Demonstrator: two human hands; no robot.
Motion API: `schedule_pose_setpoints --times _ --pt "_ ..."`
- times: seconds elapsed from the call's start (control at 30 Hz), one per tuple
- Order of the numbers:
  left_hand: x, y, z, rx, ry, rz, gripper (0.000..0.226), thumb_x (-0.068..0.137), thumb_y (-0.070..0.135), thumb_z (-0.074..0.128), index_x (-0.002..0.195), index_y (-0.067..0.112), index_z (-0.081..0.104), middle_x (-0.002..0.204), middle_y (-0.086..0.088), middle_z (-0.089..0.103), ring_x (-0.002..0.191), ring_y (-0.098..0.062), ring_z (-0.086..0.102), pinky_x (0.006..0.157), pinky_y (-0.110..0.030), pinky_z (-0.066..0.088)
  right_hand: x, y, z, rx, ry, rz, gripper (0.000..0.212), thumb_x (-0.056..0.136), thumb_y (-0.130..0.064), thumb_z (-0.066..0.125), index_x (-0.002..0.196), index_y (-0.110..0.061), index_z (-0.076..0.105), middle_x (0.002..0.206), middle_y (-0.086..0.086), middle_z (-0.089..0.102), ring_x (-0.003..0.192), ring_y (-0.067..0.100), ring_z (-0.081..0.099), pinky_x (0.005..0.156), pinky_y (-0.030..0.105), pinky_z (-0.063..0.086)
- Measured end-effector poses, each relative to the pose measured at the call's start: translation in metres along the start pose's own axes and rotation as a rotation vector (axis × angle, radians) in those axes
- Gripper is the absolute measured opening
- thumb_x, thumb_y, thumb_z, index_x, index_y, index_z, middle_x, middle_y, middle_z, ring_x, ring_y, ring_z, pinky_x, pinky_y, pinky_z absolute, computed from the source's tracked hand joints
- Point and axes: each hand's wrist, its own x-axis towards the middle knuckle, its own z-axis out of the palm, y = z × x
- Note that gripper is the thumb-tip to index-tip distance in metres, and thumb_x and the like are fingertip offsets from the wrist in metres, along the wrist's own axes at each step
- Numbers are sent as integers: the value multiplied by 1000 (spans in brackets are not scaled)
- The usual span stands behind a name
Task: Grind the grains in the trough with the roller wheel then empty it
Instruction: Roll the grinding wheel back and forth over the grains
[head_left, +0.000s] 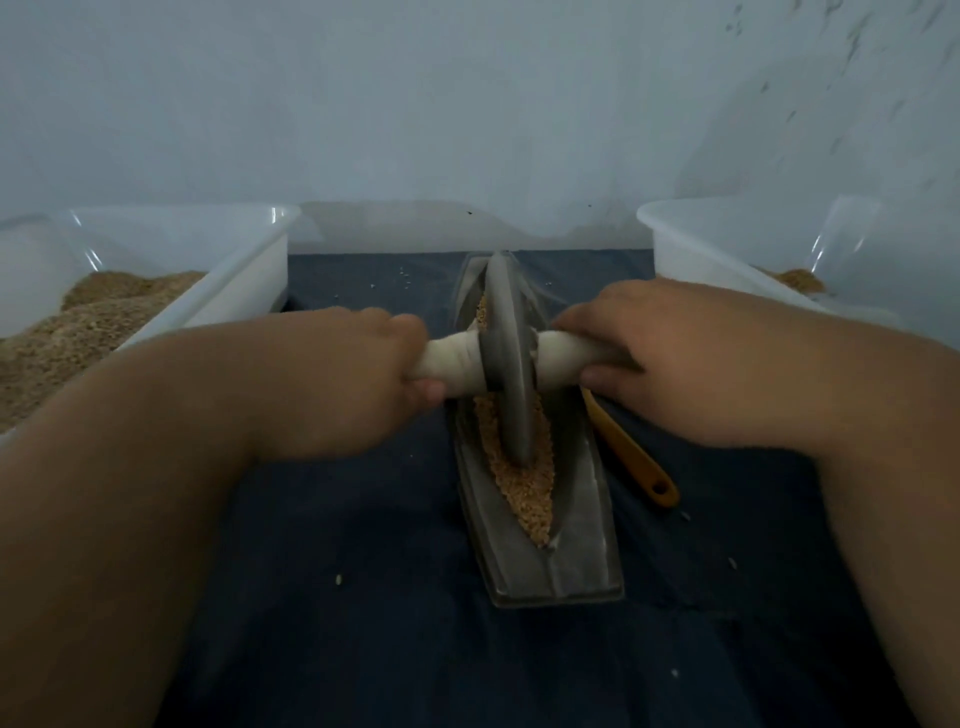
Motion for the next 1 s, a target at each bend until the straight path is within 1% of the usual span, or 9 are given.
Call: schedule_pose_setpoints --times 0.1,0.23,0.37,0.47,0.53,0.63,0.77,0.87,1.0 --pt "-9 3 -9 -55 -109 22 37 74 64 28 78 29 39 79 6 52 70 -8 51 61 -26 36 -8 -1 -12 65 -94 -5 44 76 -57 35 115 -46 54 88 -22 49 84 0 51 71 24 41" --pt "1 -1 -4 -93 -73 23 28 86 58 35 84 31 42 83 7 53 73 -8 52 69 -30 42 0 6 -4 92 -66 5 31 89 -47 48 119 -44 55 96 -19 57 88 2 53 76 29 44" --pt "23 -5 15 -23 215 -7 37 84 58 29 96 28 46 88 8 52 79 -16 54 72 -38 45 22 22 23 127 103 74 35 96 -33 54 130 -40 52 109 -7 60 99 16 56 82 38 46" --pt "41 1 33 168 488 -75 41 91 47 38 117 18 51 107 -6 56 97 -32 54 85 -44 38 40 29 45 38 303 127 37 97 -32 52 134 -37 49 113 -1 61 103 24 56 81 38 42" --pt "48 3 39 171 519 -122 41 93 42 44 124 15 50 116 -9 54 104 -35 50 91 -46 33 47 31 52 -20 374 136 39 98 -32 50 137 -33 48 118 0 61 105 25 54 79 37 36" --pt "50 0 42 132 525 -116 43 93 43 45 126 15 49 118 -9 54 106 -34 50 94 -46 32 48 30 54 -23 397 123 43 96 -33 53 139 -31 47 122 0 59 108 25 52 88 42 37" --pt "36 -4 31 90 394 -70 43 91 51 36 118 20 47 108 -5 54 94 -28 53 84 -44 41 34 20 40 -4 306 101 47 93 -38 56 139 -32 47 127 -1 57 112 24 51 94 44 40" --pt "20 -4 16 31 216 -6 37 87 57 33 104 26 42 94 4 49 81 -18 51 75 -38 43 18 10 17 -5 159 68 43 90 -52 50 131 -39 50 113 -6 57 103 18 54 87 45 46" --pt "-1 2 -5 2 -12 38 30 85 59 40 98 31 44 88 9 52 75 -6 51 63 -26 38 -3 7 -8 66 -82 15 50 77 -64 37 122 -47 52 94 -20 55 84 0 54 70 21 43"
